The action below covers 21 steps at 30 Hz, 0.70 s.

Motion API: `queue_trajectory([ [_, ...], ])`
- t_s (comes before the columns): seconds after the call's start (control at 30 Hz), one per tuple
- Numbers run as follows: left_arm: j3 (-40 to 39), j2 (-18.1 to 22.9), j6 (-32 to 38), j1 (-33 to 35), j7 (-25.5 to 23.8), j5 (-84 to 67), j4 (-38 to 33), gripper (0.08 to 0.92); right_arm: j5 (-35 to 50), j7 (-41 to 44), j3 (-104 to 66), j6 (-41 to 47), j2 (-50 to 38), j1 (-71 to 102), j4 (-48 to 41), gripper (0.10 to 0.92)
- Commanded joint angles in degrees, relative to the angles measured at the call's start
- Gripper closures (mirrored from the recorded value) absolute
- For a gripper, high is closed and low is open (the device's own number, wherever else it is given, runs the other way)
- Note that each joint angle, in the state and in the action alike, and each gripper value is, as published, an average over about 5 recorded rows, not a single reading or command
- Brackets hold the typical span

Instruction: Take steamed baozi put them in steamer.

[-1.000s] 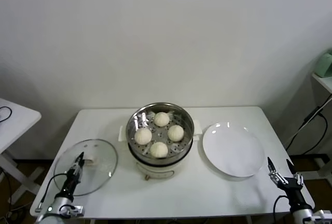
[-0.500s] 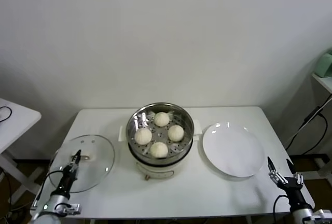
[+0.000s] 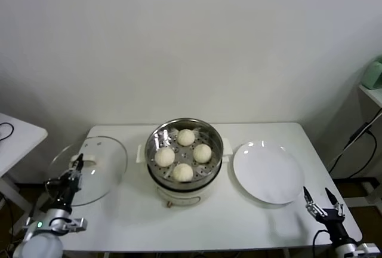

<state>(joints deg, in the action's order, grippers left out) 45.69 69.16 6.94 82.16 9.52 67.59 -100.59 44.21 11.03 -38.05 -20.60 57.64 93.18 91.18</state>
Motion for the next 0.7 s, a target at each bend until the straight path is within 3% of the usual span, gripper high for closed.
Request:
queue_trajectory([
  [0.03,-2.20,-7.47,-14.17,1.75,-10.63,-12.15,-15.61,0.866,-1.31,-0.02,0.99,0.37,-0.39,0.09,-0.55,0.203],
  [0.33,-14.13,-10.36,-21.03,-2.52,-14.03,-10.06,-21.85,0.866,-2.84,0.02,1.61,0.90,-0.50,-0.18,-1.01,0.203],
  [0.53,-25.33,-9.21,-25.32,-9.92,-15.59,-6.30,-20.11,0.866,-6.18,-0.32,2.22,2.17,0.15,-0.15,-0.78,0.203],
  [0.7,-34.27,-5.78,-26.98,-16.48,-16.77,-1.85,-17.33,0.866,-7.92,-0.27,2.32,3.26,0.46,0.25,-0.44,0.203],
])
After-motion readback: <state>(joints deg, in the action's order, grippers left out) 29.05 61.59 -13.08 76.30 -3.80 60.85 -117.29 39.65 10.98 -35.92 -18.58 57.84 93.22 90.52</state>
